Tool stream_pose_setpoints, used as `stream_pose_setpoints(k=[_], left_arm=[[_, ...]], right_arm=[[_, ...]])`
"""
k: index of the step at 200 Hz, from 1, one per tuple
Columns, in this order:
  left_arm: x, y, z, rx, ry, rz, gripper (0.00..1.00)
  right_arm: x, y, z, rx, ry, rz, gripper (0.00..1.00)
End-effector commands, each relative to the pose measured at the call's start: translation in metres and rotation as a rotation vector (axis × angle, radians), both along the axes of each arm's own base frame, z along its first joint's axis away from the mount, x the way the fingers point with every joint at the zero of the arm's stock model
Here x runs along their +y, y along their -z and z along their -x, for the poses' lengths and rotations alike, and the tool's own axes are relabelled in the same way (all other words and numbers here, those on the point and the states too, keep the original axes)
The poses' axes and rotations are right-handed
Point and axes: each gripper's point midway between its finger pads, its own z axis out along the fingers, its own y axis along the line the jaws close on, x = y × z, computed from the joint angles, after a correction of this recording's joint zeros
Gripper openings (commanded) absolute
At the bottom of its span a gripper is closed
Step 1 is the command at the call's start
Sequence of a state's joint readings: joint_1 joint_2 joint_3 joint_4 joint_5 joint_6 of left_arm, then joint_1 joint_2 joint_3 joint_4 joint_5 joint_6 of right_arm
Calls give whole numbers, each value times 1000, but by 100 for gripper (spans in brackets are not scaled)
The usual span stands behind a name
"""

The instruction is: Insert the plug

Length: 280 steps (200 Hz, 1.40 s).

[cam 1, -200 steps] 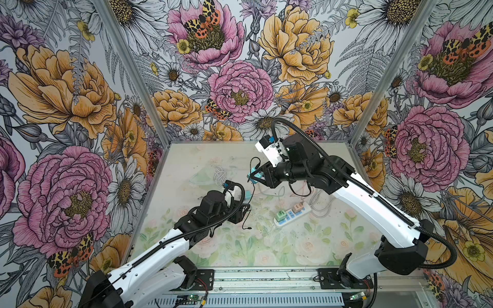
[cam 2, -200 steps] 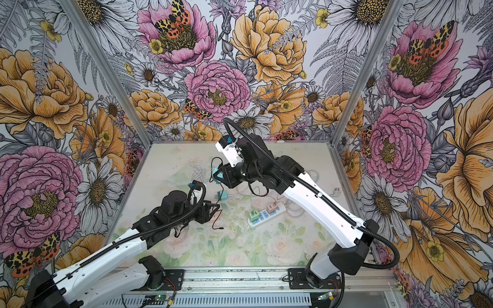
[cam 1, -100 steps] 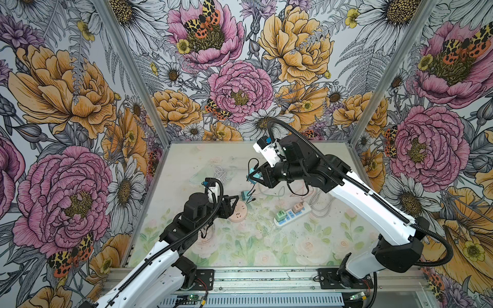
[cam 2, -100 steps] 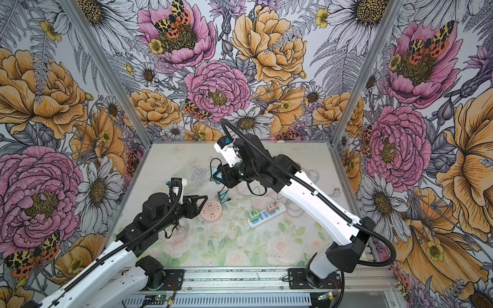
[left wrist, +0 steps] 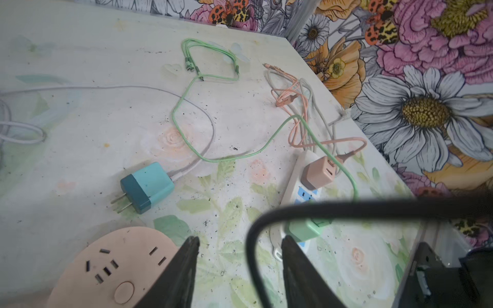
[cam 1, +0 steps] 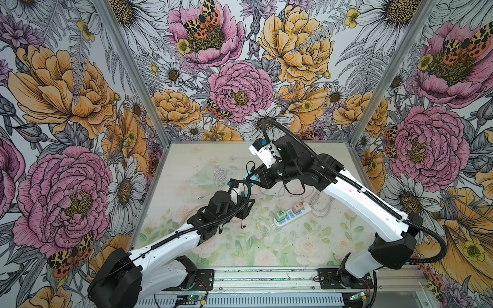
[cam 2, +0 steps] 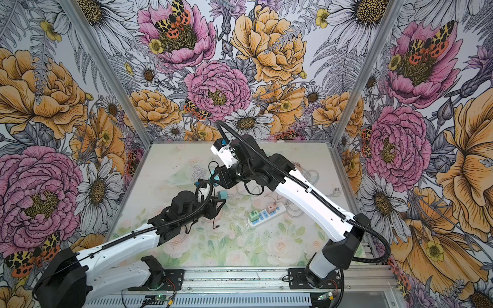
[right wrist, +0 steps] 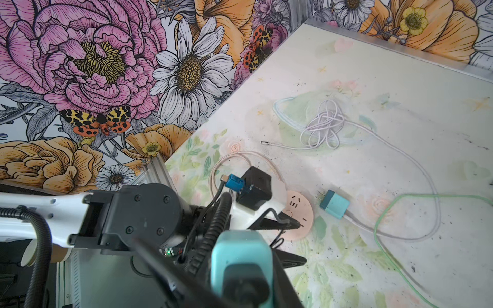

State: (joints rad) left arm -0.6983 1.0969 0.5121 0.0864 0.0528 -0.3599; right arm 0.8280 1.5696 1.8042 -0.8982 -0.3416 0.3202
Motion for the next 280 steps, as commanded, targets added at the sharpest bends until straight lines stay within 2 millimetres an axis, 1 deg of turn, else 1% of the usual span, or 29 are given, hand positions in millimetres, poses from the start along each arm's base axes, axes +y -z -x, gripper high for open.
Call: stream_pose_setpoints(k=[1, 9, 18, 30, 38, 50, 61, 80, 93, 108, 121, 138, 152, 169, 196, 207, 240, 256, 280], left_arm=[[5, -15, -26, -97, -86, 21, 20], [10, -19, -32, -102, -112, 25, 11], [14, -27, -37, -110, -128, 33, 6], [22, -43, -41, -131, -145, 32, 5], [32, -52, -42, -135, -169, 17, 5], [53, -66, -46, -129, -233, -11, 5], [76, -76, -49, -112, -305, -32, 5], [122, -82, -50, -48, -438, -67, 4], [149, -85, -48, -17, -517, -79, 4], [168, -90, -46, -10, -560, -61, 5], [178, -93, -47, 3, -567, -24, 5], [190, -90, -51, 38, -584, 9, 6], [206, -80, -55, 92, -631, 13, 7], [220, -70, -59, 149, -670, 46, 7], [243, -66, -63, 167, -753, 59, 7], [248, -63, -65, 175, -770, 49, 7], [258, -49, -73, 217, -806, 20, 8], [261, -42, -77, 232, -813, 15, 8], [265, -35, -84, 246, -820, 20, 8]], right_arm=[[2, -27, 5, -39, -22, -61, 0], [0, -27, 6, -39, -21, -60, 0], [-1, -25, 6, -38, -21, -56, 0], [-2, -19, 6, -36, -20, -43, 0], [-3, -14, 6, -29, -18, -31, 0], [-2, -5, 4, -17, -23, -16, 0], [-1, 3, 5, -11, -37, -2, 0], [4, 14, 4, -8, -65, 19, 0], [9, 22, 3, -6, -96, 33, 0], [17, 36, 2, -2, -141, 54, 0], [24, 49, 0, -2, -171, 79, 0], [33, 69, -6, -6, -206, 117, 0], [40, 83, -9, -15, -242, 144, 0], [48, 99, -13, -44, -286, 182, 0], [63, 124, -20, -93, -339, 246, 0], [70, 132, -21, -103, -369, 257, 0], [90, 153, -14, -183, -505, 292, 0], [94, 165, -9, -238, -589, 316, 0], [92, 181, -4, -301, -715, 329, 0]])
